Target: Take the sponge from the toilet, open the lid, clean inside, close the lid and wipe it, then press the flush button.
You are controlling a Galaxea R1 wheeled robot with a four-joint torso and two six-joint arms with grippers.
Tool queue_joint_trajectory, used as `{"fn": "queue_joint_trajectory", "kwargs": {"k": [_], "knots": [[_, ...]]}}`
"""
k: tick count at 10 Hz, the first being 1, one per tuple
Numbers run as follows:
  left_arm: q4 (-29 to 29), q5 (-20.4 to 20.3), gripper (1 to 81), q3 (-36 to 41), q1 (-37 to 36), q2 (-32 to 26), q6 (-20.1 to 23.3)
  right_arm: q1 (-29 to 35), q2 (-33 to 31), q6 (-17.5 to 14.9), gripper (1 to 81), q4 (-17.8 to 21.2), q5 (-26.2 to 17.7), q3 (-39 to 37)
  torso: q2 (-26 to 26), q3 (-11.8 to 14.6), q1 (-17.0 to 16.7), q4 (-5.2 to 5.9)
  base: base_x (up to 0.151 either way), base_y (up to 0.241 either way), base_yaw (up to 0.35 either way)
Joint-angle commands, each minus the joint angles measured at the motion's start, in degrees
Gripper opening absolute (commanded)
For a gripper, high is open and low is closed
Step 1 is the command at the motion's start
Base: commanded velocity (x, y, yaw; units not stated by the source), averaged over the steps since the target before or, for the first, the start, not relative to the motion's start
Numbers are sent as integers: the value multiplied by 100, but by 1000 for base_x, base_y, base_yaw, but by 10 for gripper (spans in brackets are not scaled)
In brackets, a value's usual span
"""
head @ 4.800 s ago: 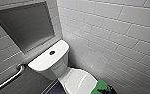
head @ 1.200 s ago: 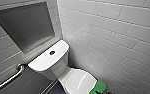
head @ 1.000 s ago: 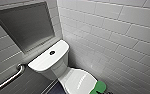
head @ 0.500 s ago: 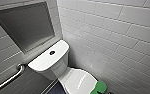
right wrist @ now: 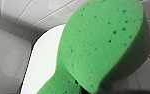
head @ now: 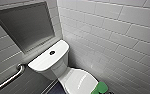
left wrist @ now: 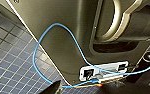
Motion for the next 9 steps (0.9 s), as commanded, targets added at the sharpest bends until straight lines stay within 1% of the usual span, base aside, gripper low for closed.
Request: {"fn": "queue_joint_trajectory", "kwargs": {"k": [1,4,5,7,9], "knots": [[-3,491,811,46,176,12,-5,465,-205,-3,10,-30,-190,88,0,0,0,0,0,0,0],[15,491,811,46,167,74,3,482,-381,-3,10,-30,-190,325,0,0,0,0,0,0,0],[23,491,811,46,158,82,12,482,-476,-11,10,-21,-190,447,573,0,-369,0,0,0,0],[32,491,811,46,132,109,12,482,-645,-11,10,-4,-190,633,654,0,-420,0,0,0,0],[41,491,811,47,114,118,21,439,-706,-11,10,-4,-216,703,1012,0,-645,0,0,0,0]]}}
